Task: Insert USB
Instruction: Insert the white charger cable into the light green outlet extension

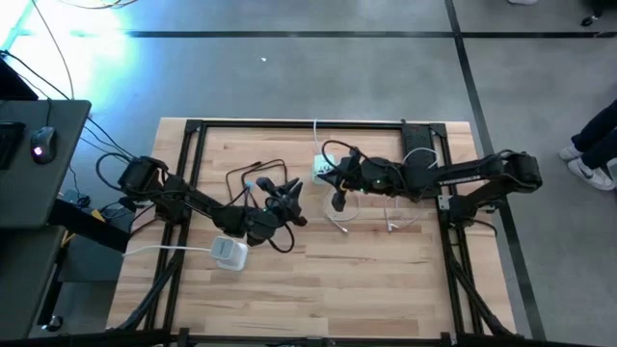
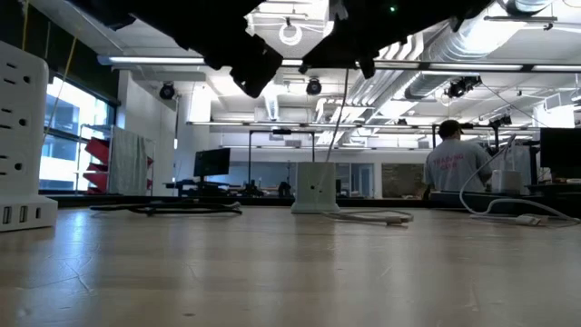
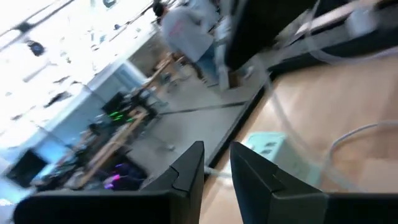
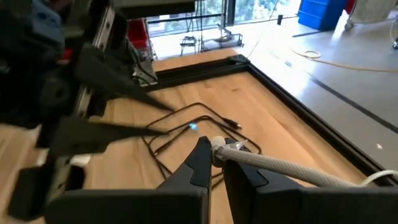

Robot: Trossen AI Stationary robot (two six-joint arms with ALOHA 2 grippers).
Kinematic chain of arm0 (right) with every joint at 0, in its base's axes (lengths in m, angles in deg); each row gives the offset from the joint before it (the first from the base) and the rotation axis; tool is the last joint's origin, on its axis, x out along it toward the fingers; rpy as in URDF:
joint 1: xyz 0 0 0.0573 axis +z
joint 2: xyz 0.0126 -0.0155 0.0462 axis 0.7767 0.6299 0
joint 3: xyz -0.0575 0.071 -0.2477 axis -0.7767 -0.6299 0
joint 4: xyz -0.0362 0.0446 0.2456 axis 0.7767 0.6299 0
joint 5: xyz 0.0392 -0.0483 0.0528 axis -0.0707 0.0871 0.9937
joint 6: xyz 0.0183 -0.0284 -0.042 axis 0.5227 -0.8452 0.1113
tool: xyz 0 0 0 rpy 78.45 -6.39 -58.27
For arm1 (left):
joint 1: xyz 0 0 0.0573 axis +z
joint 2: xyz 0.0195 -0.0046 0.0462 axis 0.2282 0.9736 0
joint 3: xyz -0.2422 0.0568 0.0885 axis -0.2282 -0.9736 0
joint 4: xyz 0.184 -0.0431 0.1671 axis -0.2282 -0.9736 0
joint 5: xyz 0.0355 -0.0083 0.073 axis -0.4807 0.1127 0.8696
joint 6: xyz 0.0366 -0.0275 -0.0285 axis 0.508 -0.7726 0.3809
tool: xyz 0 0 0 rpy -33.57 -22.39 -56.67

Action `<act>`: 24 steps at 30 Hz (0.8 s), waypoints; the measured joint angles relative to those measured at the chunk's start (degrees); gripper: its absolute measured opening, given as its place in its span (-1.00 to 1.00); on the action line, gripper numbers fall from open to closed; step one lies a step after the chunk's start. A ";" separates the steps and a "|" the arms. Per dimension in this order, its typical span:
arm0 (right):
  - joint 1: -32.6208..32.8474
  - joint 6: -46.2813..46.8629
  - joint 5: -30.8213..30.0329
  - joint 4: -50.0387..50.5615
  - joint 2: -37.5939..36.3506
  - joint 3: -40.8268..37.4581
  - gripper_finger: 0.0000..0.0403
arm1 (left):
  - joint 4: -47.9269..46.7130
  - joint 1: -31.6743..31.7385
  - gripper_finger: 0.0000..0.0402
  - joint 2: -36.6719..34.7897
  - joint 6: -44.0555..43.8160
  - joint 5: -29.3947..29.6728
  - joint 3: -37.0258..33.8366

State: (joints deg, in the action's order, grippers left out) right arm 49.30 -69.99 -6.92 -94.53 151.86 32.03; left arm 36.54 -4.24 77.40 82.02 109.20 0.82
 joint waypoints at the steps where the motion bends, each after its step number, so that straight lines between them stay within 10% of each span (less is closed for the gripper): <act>1: -0.08 0.53 0.49 0.06 0.02 0.00 -0.98 | -0.13 0.24 -0.71 0.00 -0.74 -2.17 -0.04; 10: 0.63 2.84 0.82 -0.80 0.07 0.00 -0.98 | 0.45 6.36 -0.61 0.00 -4.78 -16.20 -0.04; 24: 1.00 4.20 -2.31 -0.19 0.09 0.00 -0.98 | 0.81 8.85 -0.18 0.00 -5.65 -16.66 2.55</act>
State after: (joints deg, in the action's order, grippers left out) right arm 50.29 -65.79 -9.23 -94.72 151.95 32.03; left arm 37.35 4.61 77.40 76.36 92.54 3.37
